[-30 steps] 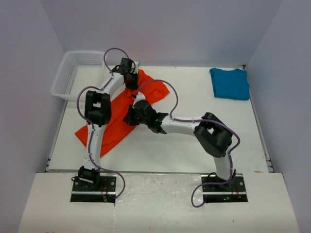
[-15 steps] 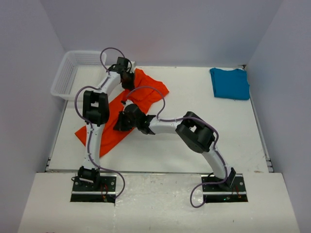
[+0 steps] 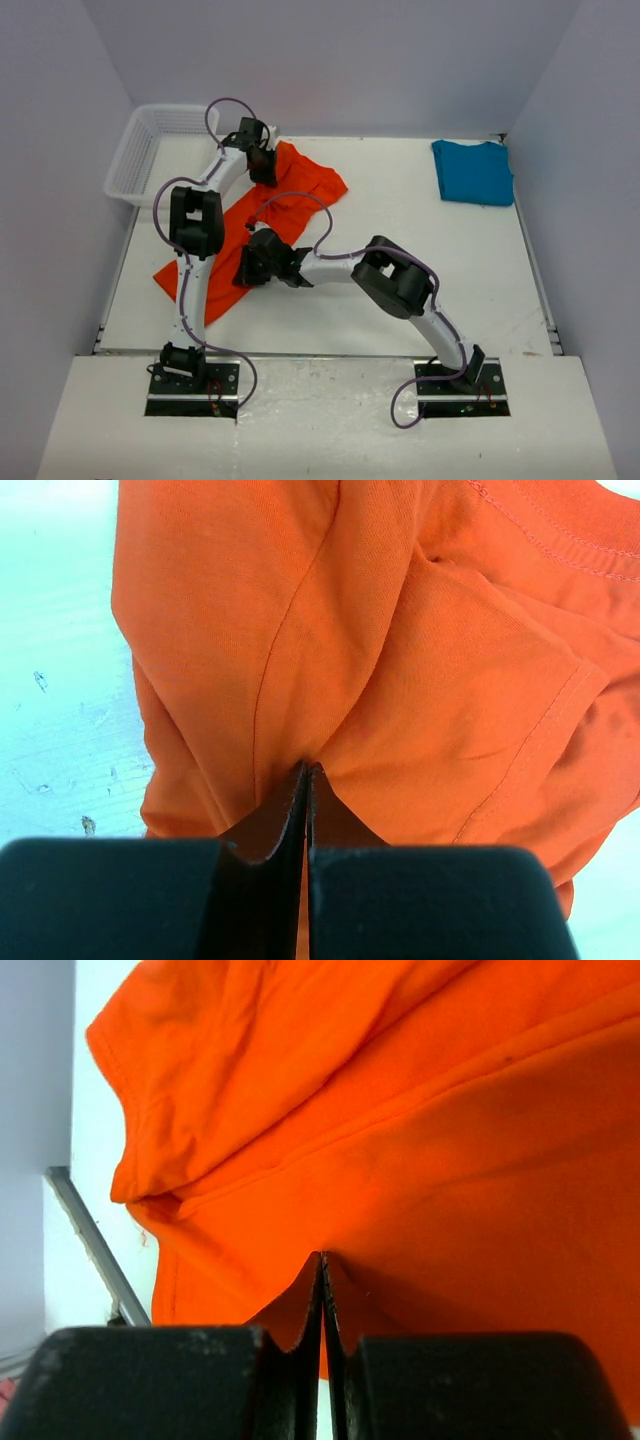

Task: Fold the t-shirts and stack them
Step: Rotate the tshirt 90 degrees

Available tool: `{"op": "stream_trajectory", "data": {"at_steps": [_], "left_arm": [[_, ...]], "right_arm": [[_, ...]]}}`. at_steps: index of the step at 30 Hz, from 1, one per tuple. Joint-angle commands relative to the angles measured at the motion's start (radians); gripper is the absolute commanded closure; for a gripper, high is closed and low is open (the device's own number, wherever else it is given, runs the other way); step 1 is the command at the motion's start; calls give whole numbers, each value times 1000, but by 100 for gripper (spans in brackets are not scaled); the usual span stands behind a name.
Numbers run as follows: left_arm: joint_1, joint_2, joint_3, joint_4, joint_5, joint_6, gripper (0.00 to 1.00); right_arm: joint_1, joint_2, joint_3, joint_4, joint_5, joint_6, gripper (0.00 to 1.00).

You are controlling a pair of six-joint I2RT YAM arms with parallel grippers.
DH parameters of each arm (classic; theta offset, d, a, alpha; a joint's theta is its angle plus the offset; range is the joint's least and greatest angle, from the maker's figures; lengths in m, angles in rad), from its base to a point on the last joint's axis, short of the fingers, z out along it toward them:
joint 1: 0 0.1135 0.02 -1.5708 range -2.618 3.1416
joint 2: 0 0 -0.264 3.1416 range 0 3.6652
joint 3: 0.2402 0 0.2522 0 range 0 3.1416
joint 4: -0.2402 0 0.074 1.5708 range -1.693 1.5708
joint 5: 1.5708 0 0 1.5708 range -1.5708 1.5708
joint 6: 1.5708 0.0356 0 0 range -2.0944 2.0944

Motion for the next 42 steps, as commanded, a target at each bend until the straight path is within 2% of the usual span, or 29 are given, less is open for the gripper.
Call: {"op": "stream_trajectory", "data": {"at_steps": [1,7,12,23,29,33,42], "left_arm": [[10,-10,27,-3,20,21,100],[11,-4,21,0,20,21,100],[11,7,24,0,30,21,100],[13,32,17,23,50,-9,100],[11,52,-25,105,182,-81,100],[5,36,-123,226,355,-186,100],[-133,67,-107,275,348,-238,100]], "right_arm": [[7,-37,-21,-197,124,-8,100],[1,-116,-151,-332,247,29,100],[-50,-151,-236,-396,253,76,100],[-136,-274,-527,-366,226,118,100],[-143,-346,-673,-352,250,145,100],[-165,-392,-812,-318,259,179,100],[-219,-546,-1041,-258,273,240,100]]}}
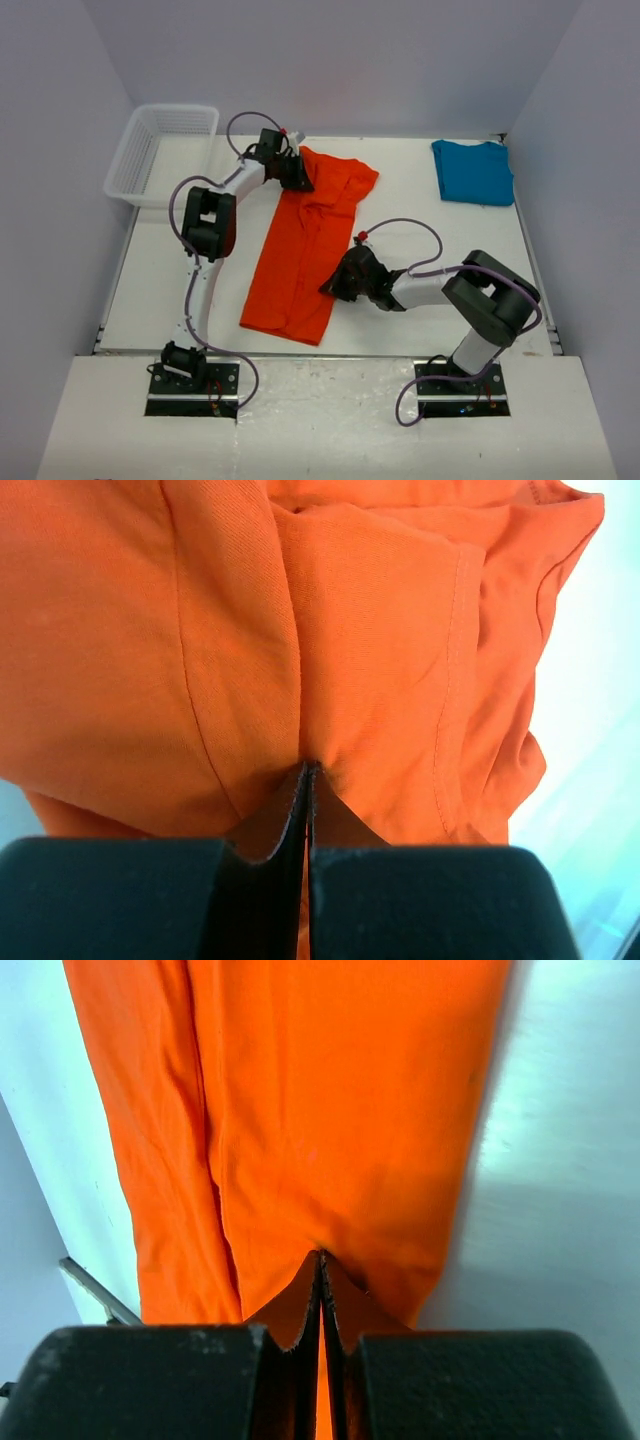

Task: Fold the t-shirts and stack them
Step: Rotate the tshirt 90 degrees

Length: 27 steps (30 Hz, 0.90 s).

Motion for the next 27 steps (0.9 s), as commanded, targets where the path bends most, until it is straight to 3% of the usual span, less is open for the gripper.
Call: {"op": "stream_trajectory", "data": {"at_steps": [1,11,18,27], "left_arm": [[-73,35,-16,16,28,-47,100],[-99,-4,-120,102,2,-88,100],[-24,52,19,39,-44,-57,100],[42,49,19,82,-7,-62,100]], "right_arm": [[-14,60,-144,-368,133,-40,100],[-26,32,-227,-345,119,-27,100],[-31,5,-152,-388,93,-63,100],[-29,40,-52,-463,104,-120,100]]}}
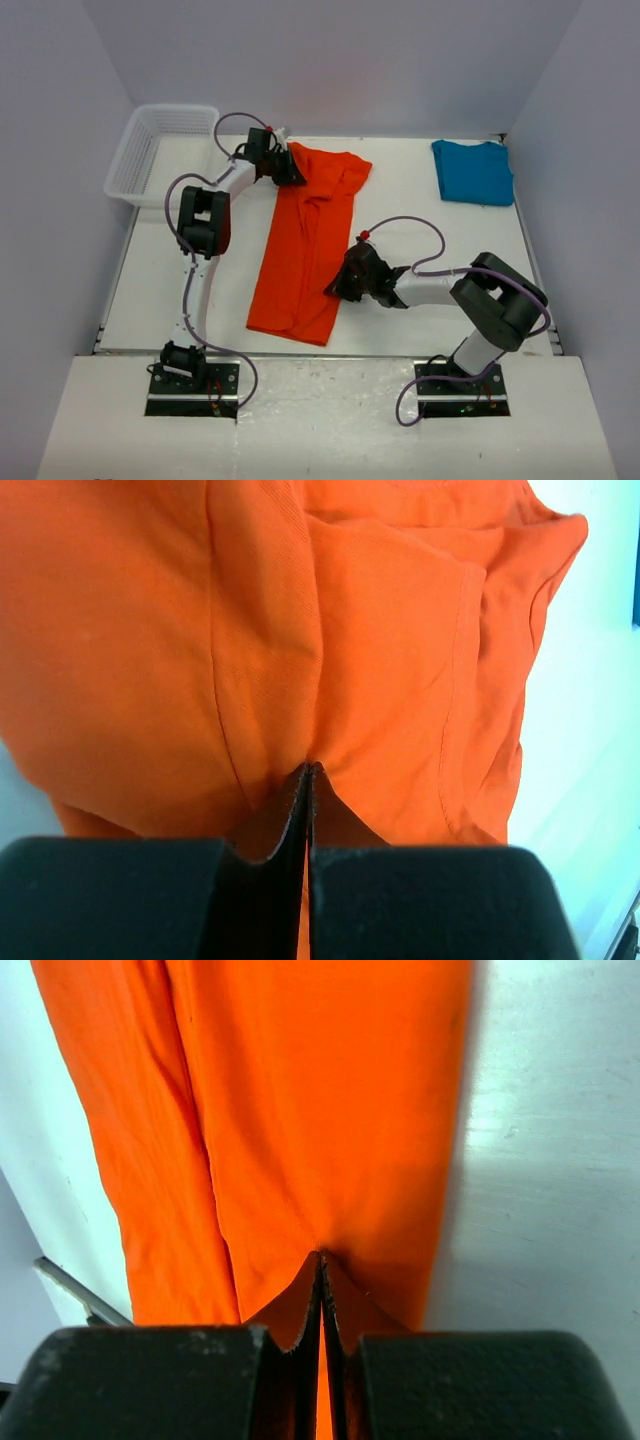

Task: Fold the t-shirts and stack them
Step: Rotate the tshirt 90 degrees

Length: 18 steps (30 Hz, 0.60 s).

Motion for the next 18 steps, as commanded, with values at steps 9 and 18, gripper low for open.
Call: {"op": "stream_trajectory", "data": {"at_steps": [9,18], "left_arm": [[14,-30,-89,189,115,-17,100],[-29,-159,-101,249,192,-22,93]], "right_arm": [[-5,158,-3,-312,127,-190,100],[-5,126,155,-370,159,-354,97]]}}
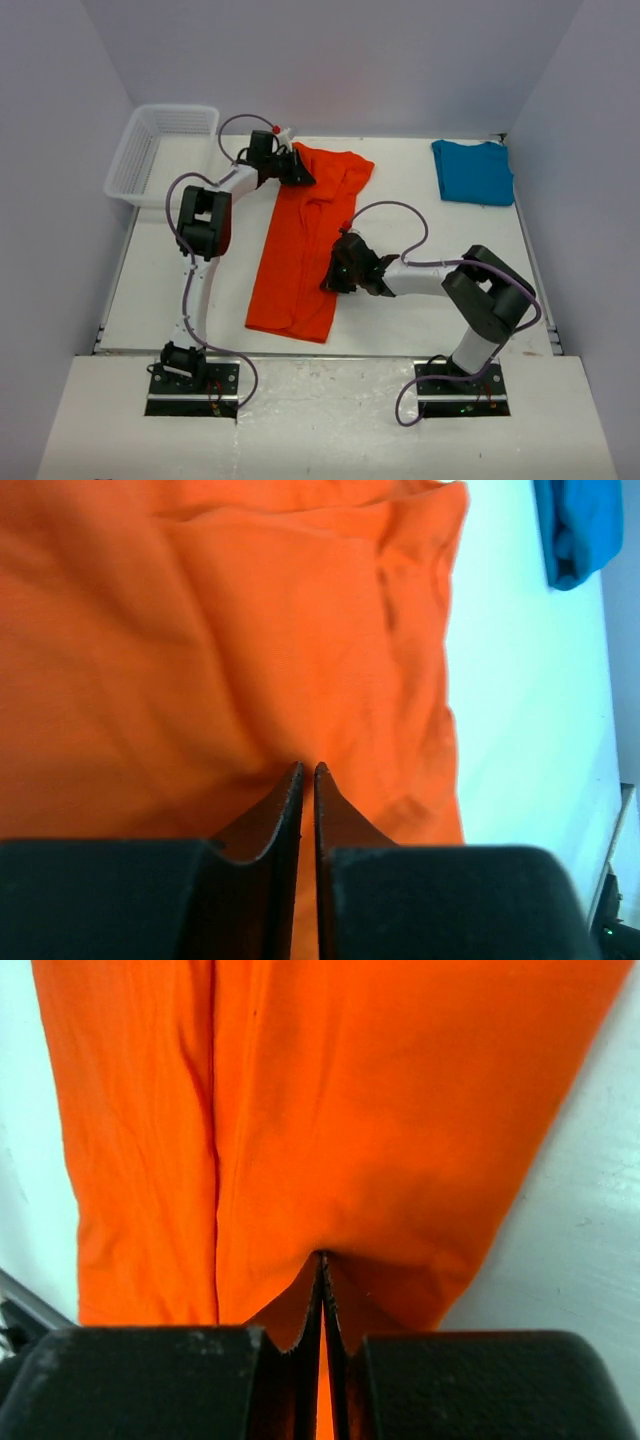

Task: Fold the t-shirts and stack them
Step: Rotate the tshirt 90 degrees

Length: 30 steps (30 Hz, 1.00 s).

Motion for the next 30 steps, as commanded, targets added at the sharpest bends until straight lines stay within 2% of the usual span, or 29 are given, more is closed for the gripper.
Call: {"op": "stream_trajectory", "data": {"at_steps": [1,3,6,7,9,10,14,15,16,25,28,30], "left_arm": [[-27,-155,11,52,45,-3,89],[-30,-193,6,51,41,3,85],[-37,-273,9,26,15,29,77],[-37,-311,17,14,-8,37,71],[-42,-351,15,-15,-21,43,65],[-44,-386,15,-32,-27,54,62],[-63,-473,-38,-171,-152,61,62],[-70,-514,-96,-185,-171,63,62],[-85,-537,-130,-208,-209,80,62],[-157,-842,-600,-266,-479,43,63],[-157,-966,-747,-349,-617,25,62],[-157,-1071,-869,-363,-637,5,62]], "right_arm": [[-10,45,25,-268,163,-155,94],[-8,13,35,-276,179,-197,86],[-8,-50,65,-296,202,-247,82],[-8,-64,90,-305,200,-292,82],[-8,-104,117,-334,209,-326,66],[-8,-121,126,-350,207,-336,62],[-8,-237,137,-414,227,-330,34],[-8,-295,127,-436,227,-317,32],[-8,-328,95,-442,227,-312,25],[3,-654,-131,-500,120,-202,21],[3,-731,-226,-483,72,-146,22],[6,-745,-281,-459,34,-117,25]]}}
